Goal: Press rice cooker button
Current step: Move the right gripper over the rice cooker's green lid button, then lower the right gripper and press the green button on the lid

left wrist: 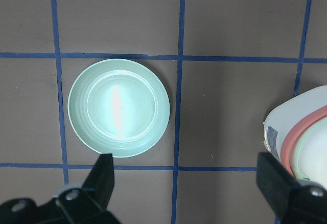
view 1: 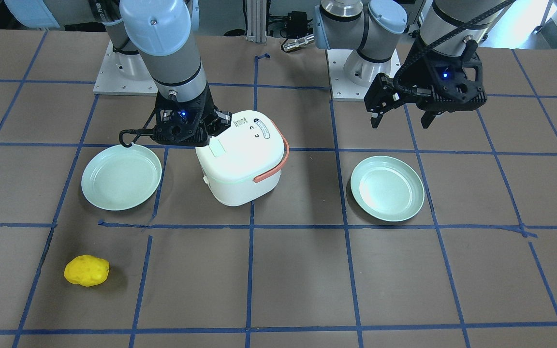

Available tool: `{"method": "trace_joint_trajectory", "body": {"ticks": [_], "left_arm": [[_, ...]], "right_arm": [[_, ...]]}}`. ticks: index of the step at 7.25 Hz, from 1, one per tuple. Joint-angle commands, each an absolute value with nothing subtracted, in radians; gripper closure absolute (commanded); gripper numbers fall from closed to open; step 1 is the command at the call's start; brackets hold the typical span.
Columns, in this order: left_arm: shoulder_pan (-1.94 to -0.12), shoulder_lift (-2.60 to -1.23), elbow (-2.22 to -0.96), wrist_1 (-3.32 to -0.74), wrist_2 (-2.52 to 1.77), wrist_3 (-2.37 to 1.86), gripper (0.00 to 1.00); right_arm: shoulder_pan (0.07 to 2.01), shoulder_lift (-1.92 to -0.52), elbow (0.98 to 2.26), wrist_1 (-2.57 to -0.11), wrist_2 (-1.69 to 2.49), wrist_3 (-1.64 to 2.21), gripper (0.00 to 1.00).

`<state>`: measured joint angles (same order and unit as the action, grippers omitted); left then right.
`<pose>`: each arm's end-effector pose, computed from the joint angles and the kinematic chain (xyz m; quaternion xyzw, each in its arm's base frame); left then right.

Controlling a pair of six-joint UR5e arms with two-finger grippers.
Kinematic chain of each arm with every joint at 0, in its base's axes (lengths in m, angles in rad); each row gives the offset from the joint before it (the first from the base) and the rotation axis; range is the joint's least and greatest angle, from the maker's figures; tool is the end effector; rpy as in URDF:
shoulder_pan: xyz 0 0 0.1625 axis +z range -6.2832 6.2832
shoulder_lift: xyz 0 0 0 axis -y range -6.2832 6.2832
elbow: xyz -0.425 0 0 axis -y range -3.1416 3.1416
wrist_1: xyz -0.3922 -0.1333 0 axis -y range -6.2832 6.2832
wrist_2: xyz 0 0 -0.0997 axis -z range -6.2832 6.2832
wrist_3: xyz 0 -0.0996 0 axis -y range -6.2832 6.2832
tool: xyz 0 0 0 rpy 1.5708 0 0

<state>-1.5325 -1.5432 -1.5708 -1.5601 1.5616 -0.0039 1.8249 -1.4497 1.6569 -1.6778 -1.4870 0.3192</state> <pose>-0.1156 -0.4885 0.5025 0.0210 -0.9996 0.0192 0.0043 0.2689 -0.4720 0.3950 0.0346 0.9973 0.0598 0.0260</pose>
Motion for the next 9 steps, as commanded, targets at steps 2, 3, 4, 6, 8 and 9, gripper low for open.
{"method": "trace_joint_trajectory", "body": {"ticks": [2,3,4,6,8,9], "left_arm": [[-1.532,-1.543,-1.571,-1.56,1.562,-0.003,0.0],[-1.532,-1.543,-1.571,-1.56,1.562,-0.003,0.0],[-1.532,-1.543,-1.571,-1.56,1.562,-0.003,0.0],[-1.532,-1.543,-1.571,-1.56,1.562,-0.005,0.0],[-1.532,-1.543,-1.571,-1.56,1.562,-0.003,0.0],[-1.532,-1.543,-1.571,-1.56,1.562,-0.005,0.0]], "right_arm": [[1.829,-1.447,1.699,-1.69,-1.467,0.325,1.0],[1.83,-1.447,1.704,-1.692,-1.46,0.325,1.0],[1.83,-1.437,1.704,-1.693,-1.441,0.325,1.0],[1.83,-1.43,1.704,-1.692,-1.439,0.325,1.0],[1.83,-1.425,1.704,-1.692,-1.439,0.324,1.0],[1.83,-1.424,1.704,-1.692,-1.439,0.322,1.0]]}}
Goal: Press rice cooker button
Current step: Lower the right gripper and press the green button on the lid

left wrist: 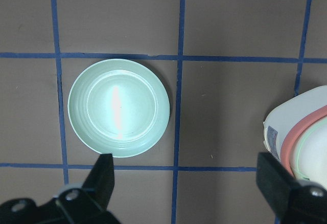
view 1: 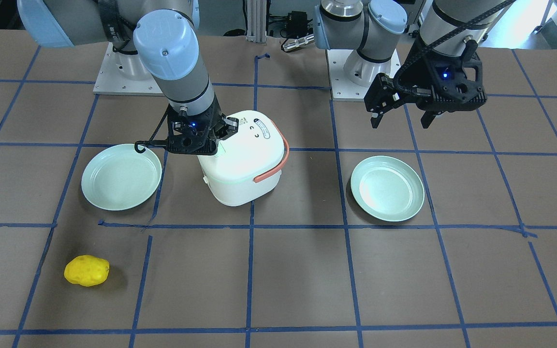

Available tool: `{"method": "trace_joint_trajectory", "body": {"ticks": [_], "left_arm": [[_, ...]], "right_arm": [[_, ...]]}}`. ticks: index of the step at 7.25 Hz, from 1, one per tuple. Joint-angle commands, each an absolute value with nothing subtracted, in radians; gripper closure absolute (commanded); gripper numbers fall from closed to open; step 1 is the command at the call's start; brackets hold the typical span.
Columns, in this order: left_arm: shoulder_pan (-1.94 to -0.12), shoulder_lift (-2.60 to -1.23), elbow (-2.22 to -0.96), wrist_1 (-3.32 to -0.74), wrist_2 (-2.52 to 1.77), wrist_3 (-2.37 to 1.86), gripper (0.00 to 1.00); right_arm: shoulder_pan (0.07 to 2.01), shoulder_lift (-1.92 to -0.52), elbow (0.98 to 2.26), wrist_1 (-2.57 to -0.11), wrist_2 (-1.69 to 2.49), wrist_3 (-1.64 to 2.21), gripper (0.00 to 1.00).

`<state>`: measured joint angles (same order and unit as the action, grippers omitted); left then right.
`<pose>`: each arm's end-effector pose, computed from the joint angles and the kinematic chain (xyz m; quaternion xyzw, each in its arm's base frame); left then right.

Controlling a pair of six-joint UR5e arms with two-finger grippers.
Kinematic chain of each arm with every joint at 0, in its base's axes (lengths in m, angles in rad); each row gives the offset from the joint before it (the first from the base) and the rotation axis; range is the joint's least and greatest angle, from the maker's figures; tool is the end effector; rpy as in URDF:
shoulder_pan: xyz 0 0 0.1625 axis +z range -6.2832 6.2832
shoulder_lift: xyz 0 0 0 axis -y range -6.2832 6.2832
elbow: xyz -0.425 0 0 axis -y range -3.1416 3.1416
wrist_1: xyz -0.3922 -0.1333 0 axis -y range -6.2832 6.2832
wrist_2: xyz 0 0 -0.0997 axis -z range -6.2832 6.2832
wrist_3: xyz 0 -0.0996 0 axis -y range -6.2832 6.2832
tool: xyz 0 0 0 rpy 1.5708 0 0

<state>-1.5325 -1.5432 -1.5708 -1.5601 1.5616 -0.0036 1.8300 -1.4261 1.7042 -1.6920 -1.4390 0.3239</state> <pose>-0.1156 -0.4885 0.5025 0.0209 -0.9996 0.0192 0.0043 0.2752 -0.4665 0.3623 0.0373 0.9941 0.0938 0.0404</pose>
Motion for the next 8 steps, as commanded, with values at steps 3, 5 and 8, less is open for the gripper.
{"method": "trace_joint_trajectory", "body": {"ticks": [3,5,8], "left_arm": [[-1.532,-1.543,-1.571,-1.56,1.562,-0.003,0.0],[-1.532,-1.543,-1.571,-1.56,1.562,-0.003,0.0],[-1.532,-1.543,-1.571,-1.56,1.562,-0.003,0.0]], "right_arm": [[1.83,-1.422,1.704,-1.694,-1.44,0.324,1.0],[1.83,-1.422,1.706,-1.69,-1.439,0.324,1.0],[1.83,-1.41,1.706,-1.692,-1.44,0.324,1.0]]}}
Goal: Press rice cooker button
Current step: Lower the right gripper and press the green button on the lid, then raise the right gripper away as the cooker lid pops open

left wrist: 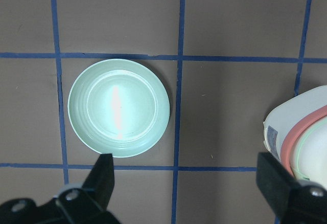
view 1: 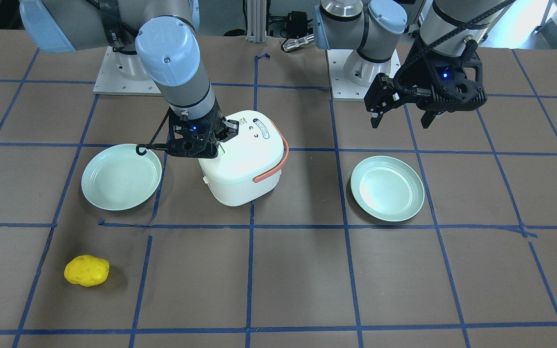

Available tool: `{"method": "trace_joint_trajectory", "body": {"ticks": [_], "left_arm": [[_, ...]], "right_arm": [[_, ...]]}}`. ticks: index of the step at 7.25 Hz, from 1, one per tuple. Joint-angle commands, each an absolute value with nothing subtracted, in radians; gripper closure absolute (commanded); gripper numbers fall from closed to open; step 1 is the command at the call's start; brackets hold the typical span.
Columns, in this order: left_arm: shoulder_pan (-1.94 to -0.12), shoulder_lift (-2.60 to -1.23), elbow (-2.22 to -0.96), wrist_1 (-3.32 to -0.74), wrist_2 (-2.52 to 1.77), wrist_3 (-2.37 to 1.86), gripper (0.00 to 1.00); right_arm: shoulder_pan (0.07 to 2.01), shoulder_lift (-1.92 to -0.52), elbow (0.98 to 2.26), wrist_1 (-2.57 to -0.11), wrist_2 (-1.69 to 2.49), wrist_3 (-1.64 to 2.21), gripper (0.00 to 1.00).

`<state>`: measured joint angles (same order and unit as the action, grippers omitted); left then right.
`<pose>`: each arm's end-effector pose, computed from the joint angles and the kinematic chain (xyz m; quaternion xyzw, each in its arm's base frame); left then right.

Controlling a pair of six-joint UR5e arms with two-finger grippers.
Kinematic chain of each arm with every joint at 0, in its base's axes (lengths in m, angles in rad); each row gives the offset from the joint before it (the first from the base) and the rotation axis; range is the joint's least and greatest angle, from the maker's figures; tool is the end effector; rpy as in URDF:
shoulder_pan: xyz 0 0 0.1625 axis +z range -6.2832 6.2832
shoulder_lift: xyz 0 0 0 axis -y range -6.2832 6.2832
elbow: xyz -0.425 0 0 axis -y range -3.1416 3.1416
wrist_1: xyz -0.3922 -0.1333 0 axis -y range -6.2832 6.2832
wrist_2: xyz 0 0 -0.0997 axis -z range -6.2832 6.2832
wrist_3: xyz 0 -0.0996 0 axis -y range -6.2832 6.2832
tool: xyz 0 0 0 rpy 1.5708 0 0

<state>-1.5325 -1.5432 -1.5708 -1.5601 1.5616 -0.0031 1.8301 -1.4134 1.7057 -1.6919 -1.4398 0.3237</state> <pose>-0.1156 -0.4885 0.5025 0.0206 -0.9996 0.0192 0.0043 0.2757 -0.4686 0.3549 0.0376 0.9935 0.1005 0.0379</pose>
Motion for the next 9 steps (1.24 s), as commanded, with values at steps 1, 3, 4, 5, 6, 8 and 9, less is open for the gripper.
{"method": "trace_joint_trajectory", "body": {"ticks": [1,3,4,5,6,8,9], "left_arm": [[-1.532,-1.543,-1.571,-1.56,1.562,-0.003,0.0],[-1.532,-1.543,-1.571,-1.56,1.562,-0.003,0.0],[-1.532,-1.543,-1.571,-1.56,1.562,-0.003,0.0],[-1.532,-1.543,-1.571,-1.56,1.562,-0.003,0.0],[-1.532,-1.543,-1.571,-1.56,1.562,-0.003,0.0],[-1.532,-1.543,-1.571,-1.56,1.562,-0.003,0.0],[-1.532,-1.543,-1.571,-1.56,1.562,-0.003,0.0]], "right_arm": [[1.83,-1.41,1.706,-1.692,-1.44,0.324,1.0],[1.83,-1.425,1.672,-1.69,-1.439,0.342,1.0],[1.83,-1.431,1.636,-1.687,-1.453,0.351,0.88],[1.83,-1.462,1.587,-1.68,-1.456,0.409,0.41],[1.83,-1.489,1.55,-1.674,-1.462,0.426,0.07],[1.812,-1.488,1.504,-1.674,-1.521,0.41,0.0],[1.807,-1.488,1.499,-1.658,-1.567,0.4,0.0]]}}
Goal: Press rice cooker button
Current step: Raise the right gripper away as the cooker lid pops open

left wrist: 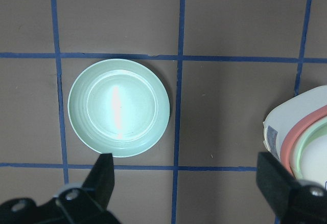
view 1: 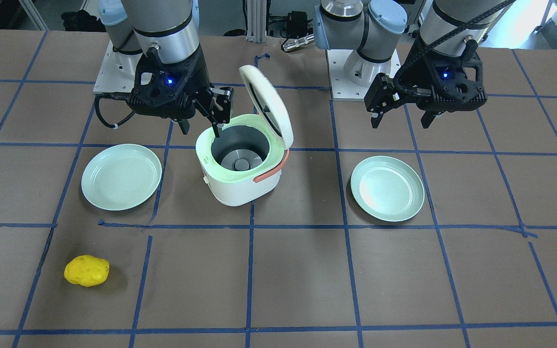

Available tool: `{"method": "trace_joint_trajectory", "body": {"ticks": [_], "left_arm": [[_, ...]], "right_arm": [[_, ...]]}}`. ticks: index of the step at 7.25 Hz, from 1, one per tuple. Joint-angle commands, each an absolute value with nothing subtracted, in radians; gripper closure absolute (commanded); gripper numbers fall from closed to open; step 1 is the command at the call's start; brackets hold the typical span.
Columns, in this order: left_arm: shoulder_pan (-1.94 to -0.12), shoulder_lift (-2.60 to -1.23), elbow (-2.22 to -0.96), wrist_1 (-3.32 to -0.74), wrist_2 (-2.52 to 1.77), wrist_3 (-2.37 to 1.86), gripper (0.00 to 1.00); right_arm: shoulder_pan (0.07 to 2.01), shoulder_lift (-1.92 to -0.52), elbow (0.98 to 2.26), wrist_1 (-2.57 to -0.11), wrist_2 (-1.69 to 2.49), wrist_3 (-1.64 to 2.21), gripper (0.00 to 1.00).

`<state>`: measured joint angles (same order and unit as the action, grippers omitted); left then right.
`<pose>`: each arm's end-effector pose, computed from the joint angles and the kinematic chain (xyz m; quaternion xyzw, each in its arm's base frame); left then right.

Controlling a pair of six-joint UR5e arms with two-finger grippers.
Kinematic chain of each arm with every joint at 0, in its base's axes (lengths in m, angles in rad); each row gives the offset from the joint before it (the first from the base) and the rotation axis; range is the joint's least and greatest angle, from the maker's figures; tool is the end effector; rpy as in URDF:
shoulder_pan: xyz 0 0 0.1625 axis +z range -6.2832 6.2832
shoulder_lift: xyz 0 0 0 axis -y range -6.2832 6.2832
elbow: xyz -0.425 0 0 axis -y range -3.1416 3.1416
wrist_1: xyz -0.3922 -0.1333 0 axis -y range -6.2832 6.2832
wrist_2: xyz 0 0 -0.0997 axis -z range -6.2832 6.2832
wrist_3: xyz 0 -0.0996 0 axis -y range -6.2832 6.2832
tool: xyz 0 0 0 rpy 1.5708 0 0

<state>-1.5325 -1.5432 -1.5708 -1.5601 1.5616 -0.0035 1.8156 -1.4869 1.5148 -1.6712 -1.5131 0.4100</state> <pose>-0.1156 -0.4885 0.5025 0.0208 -0.9996 0.0192 0.0043 0.2644 -0.4847 0.4831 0.0814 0.9956 -0.0250 0.0389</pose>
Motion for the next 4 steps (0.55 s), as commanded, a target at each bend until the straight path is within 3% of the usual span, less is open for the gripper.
{"method": "trace_joint_trajectory", "body": {"ticks": [1,4], "left_arm": [[-1.532,-1.543,-1.571,-1.56,1.562,-0.005,0.0],[-1.532,-1.543,-1.571,-1.56,1.562,-0.003,0.0]], "right_arm": [[1.79,-1.486,1.497,-1.66,-1.568,0.382,0.0],[1.636,-1.488,1.479,-1.621,-1.554,0.226,0.0]]}}
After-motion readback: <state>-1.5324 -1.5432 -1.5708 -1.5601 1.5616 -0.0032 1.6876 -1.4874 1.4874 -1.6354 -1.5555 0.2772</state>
